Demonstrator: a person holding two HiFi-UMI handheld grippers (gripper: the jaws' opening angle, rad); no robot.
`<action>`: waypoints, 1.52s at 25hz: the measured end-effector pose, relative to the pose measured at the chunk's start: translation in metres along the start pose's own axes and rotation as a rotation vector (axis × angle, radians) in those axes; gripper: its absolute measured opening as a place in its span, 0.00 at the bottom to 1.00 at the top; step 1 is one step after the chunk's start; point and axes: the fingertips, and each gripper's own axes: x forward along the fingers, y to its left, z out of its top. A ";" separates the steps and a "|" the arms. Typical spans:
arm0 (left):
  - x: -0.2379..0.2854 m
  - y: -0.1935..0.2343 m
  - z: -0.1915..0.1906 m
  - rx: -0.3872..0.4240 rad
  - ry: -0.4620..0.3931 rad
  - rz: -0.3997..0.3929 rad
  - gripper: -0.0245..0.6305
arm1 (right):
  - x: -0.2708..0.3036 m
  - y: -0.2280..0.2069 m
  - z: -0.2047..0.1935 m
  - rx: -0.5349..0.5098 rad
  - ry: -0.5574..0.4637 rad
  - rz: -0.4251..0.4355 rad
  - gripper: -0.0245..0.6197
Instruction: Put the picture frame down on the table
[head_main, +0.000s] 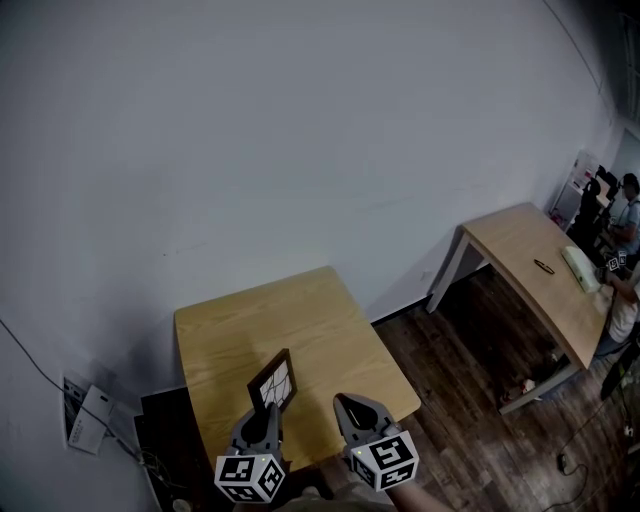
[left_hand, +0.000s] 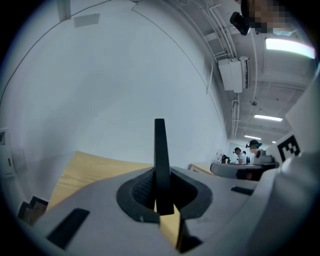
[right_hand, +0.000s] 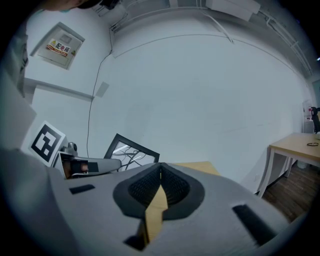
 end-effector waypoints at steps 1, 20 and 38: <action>0.002 0.000 -0.001 -0.002 0.002 0.001 0.08 | 0.001 -0.001 -0.002 0.001 0.008 0.004 0.04; 0.081 0.001 -0.013 -0.087 0.037 0.066 0.08 | 0.069 -0.061 0.005 -0.045 0.084 0.161 0.04; 0.128 0.028 -0.060 -0.175 0.150 0.201 0.08 | 0.128 -0.088 -0.005 -0.067 0.125 0.298 0.04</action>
